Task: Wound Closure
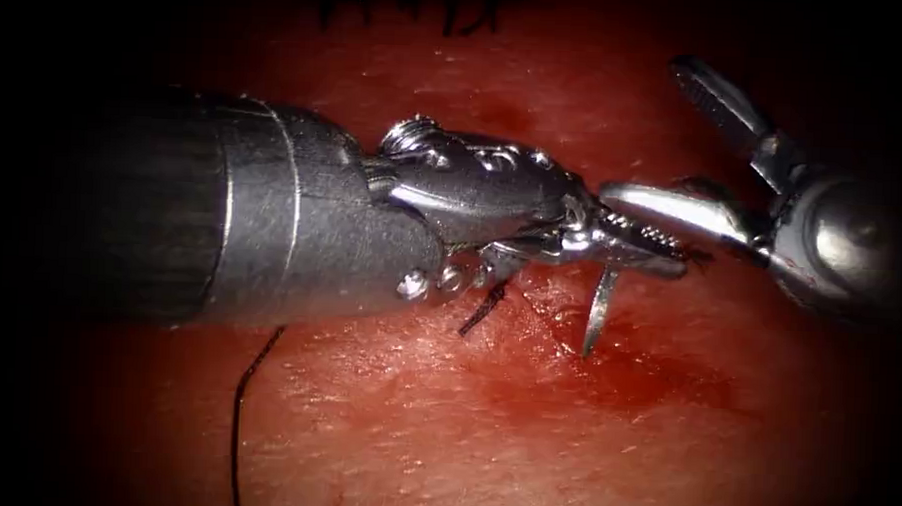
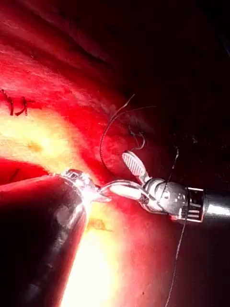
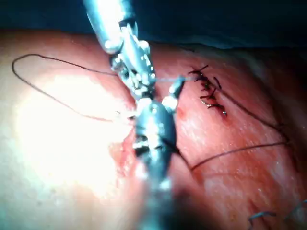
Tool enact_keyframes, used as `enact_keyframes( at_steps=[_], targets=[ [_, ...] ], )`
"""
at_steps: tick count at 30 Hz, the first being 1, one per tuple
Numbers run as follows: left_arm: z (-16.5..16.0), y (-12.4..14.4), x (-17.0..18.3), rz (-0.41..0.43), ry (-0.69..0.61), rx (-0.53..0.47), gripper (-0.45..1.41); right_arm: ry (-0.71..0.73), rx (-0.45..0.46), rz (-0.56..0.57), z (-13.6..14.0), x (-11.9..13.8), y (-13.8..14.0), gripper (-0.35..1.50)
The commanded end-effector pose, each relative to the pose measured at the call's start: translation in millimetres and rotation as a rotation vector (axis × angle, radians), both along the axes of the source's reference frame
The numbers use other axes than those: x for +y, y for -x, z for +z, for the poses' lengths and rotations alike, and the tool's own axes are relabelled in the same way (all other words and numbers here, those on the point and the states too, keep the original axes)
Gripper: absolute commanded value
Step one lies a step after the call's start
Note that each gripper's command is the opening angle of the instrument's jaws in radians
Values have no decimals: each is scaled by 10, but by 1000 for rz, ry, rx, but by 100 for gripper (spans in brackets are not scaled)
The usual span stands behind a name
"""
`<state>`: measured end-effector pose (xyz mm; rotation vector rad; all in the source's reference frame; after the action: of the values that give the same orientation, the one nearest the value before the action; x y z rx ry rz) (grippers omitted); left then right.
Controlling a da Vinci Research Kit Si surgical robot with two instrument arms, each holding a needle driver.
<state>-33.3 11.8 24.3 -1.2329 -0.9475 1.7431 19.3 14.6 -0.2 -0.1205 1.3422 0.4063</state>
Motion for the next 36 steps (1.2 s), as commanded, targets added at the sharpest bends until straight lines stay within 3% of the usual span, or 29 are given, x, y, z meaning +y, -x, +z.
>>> enact_keyframes(
  at_steps=[1, 7, 18, 20, 21, 22, 24, 33, 34, 35, 36],
  targets=[
    [4, 5, 2, -5, -8, -19, -45, 0, 21, 3, 7, -3, -6, 128],
    [2, 3, 4, -24, -64, -132, -45, 18, 55, 21, 7, -2, 0, 123],
    [1, 0, 2, -4, -76, -147, -45, 17, 60, 2, 9, -5, 6, 118],
    [0, 1, 1, 1, -77, -151, -45, 18, 66, -4, 9, -6, 6, 101],
    [-1, 1, 0, 3, -77, -152, -45, 14, 75, -9, 8, -8, 6, 78],
    [-2, 2, -1, 7, -77, -156, -45, 13, 77, -15, 8, -8, 6, 47],
    [-3, 3, -3, 11, -77, -159, -45, 4, 74, -42, 7, -11, 6, -35],
    [-6, 5, -8, 37, -78, -142, -45, 16, 32, -88, 4, -15, 15, -35],
    [-5, 7, -5, 19, -39, -126, 32, 20, 17, -79, 5, -14, 20, -35],
    [-5, 7, -5, 19, -39, -126, 32, 20, 17, -79, 5, -14, 20, -35],
    [-5, 8, -2, -9, 8, -103, 69, 25, 9, -76, 5, -14, 22, -35]
  ],
)
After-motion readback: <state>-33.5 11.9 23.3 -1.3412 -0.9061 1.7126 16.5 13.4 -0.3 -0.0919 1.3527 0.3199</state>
